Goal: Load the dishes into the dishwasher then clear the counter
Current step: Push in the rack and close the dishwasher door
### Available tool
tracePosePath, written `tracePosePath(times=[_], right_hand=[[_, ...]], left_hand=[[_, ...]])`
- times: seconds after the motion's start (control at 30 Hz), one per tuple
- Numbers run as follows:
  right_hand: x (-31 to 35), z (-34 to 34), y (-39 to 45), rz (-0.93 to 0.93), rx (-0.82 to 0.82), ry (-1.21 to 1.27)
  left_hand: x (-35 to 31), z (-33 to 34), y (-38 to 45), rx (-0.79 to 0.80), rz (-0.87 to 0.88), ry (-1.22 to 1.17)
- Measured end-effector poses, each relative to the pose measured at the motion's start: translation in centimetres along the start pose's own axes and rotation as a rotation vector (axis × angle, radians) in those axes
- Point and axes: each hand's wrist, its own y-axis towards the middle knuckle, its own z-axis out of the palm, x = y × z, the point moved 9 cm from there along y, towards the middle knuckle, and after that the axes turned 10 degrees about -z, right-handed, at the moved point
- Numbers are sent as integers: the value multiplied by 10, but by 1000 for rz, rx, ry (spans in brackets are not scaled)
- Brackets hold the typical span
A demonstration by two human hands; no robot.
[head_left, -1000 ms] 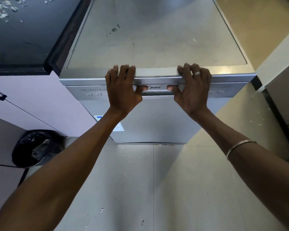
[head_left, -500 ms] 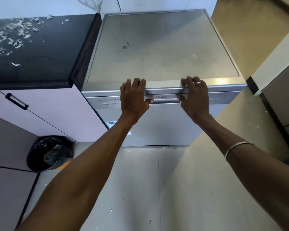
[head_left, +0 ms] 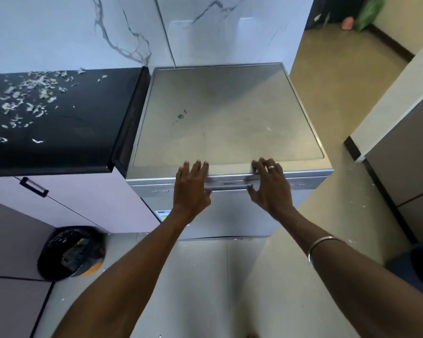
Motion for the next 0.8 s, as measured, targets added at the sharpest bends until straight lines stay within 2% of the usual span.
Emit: tracePosePath(times=[0.13, 0.27, 0.33, 0.47, 0.6, 0.8], right_hand=[[-3, -6, 6, 36, 69, 61], [-5, -18, 31, 31, 210, 7], [-6, -26, 48, 54, 272, 46], [0, -39, 77, 91, 277, 157], [21, -48, 116, 53, 309, 141], [47, -58, 184, 43, 317, 117]], left_hand=[[0, -12, 2, 49, -48, -78], [1, -17, 9, 265, -72, -119], [7, -29, 18, 334, -158, -142], [20, -59, 37, 311, -193, -137], [38, -93, 64, 277, -240, -140], [50, -137, 125, 214, -208, -169]])
